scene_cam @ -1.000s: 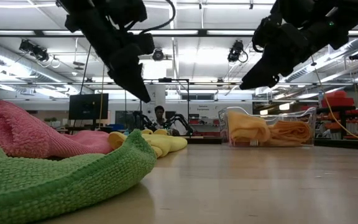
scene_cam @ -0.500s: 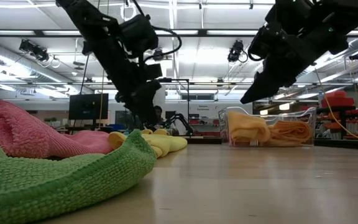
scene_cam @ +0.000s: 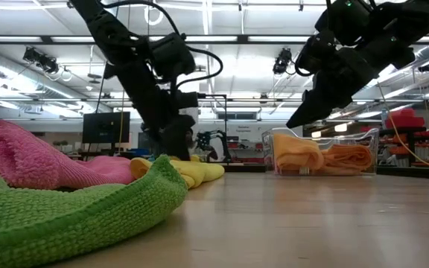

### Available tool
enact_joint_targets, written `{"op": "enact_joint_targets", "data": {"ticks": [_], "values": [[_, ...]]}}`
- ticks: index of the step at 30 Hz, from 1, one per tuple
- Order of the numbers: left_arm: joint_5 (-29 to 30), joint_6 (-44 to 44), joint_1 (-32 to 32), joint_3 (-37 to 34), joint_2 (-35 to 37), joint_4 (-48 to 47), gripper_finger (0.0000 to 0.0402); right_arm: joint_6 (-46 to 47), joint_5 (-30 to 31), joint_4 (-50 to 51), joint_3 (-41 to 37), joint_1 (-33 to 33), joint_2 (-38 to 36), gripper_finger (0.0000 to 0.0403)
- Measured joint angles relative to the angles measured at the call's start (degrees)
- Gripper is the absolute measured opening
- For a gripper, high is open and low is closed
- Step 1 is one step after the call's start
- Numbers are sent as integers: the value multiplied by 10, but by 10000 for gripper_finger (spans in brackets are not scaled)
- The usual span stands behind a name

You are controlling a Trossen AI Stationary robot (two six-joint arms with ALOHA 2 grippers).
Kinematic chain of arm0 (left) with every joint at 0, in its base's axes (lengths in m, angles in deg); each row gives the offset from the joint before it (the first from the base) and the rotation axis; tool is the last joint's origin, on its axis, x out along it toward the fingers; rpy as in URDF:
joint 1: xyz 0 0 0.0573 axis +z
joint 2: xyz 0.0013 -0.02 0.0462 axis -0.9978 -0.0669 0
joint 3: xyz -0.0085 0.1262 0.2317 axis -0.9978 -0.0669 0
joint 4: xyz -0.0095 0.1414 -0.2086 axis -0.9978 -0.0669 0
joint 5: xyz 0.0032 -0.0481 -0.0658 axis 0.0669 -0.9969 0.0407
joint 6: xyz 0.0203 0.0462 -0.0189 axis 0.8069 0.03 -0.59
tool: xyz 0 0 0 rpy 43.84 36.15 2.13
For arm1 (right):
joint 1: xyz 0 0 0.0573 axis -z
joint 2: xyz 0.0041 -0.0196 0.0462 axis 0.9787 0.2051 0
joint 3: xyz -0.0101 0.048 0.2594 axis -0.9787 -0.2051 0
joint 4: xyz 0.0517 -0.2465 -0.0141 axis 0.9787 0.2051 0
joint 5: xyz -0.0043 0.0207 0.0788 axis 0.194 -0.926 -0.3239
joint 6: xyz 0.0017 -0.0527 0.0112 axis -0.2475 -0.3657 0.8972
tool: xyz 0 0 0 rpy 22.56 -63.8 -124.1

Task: Fold microfiber towels
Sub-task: Fold the yellow microfiber cloth

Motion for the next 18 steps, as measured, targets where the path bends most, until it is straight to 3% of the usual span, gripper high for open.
{"op": "enact_joint_targets", "data": {"ticks": [5,12,18], "values": [[11,23,0,0,1,1,129,0,0,0,0,0,0,184],[12,55,0,0,1,1,13,0,0,1,0,0,0,184],[-7,67,-1,18,16,-19,6,0,0,1,0,0,0,184]]}}
